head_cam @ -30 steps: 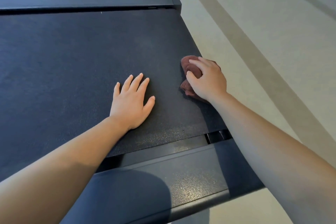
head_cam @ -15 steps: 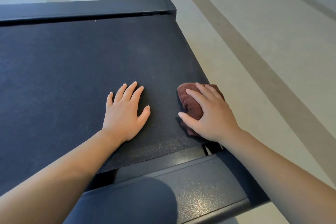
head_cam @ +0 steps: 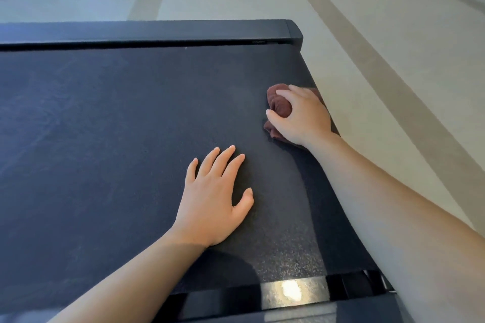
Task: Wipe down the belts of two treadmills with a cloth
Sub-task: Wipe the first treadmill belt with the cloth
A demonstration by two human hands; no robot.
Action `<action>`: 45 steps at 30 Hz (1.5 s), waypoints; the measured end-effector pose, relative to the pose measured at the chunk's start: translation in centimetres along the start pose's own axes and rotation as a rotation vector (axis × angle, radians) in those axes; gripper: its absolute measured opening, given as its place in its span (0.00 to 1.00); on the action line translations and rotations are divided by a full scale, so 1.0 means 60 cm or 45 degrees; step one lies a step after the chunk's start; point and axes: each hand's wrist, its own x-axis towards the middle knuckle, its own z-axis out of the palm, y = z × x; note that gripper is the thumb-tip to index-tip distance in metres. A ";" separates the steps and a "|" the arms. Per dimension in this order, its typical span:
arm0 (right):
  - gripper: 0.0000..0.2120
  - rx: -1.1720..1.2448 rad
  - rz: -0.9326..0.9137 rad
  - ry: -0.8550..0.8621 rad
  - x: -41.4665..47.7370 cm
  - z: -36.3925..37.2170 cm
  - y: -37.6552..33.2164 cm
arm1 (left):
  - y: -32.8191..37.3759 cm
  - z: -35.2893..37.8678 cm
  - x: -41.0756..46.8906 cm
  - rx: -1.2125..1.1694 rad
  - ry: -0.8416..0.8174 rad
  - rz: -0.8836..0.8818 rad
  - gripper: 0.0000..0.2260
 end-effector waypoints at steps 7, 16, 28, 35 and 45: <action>0.28 0.073 -0.133 -0.078 0.088 0.060 -0.112 | -0.033 -0.010 0.002 -0.032 0.025 -0.037 0.29; 0.24 0.186 -0.314 -0.194 0.011 0.042 -0.140 | -0.136 -0.044 0.001 -0.054 0.127 -0.110 0.26; 0.26 -0.019 0.001 -0.124 -0.191 0.020 -0.158 | -0.132 -0.041 -0.008 -0.033 0.049 -0.107 0.26; 0.19 0.120 -0.023 -0.028 -0.241 0.005 -0.171 | -0.127 -0.046 -0.049 -0.041 -0.018 -0.038 0.26; 0.15 0.120 -0.025 -0.039 -0.260 0.009 -0.176 | -0.128 -0.051 -0.068 -0.051 -0.106 0.001 0.26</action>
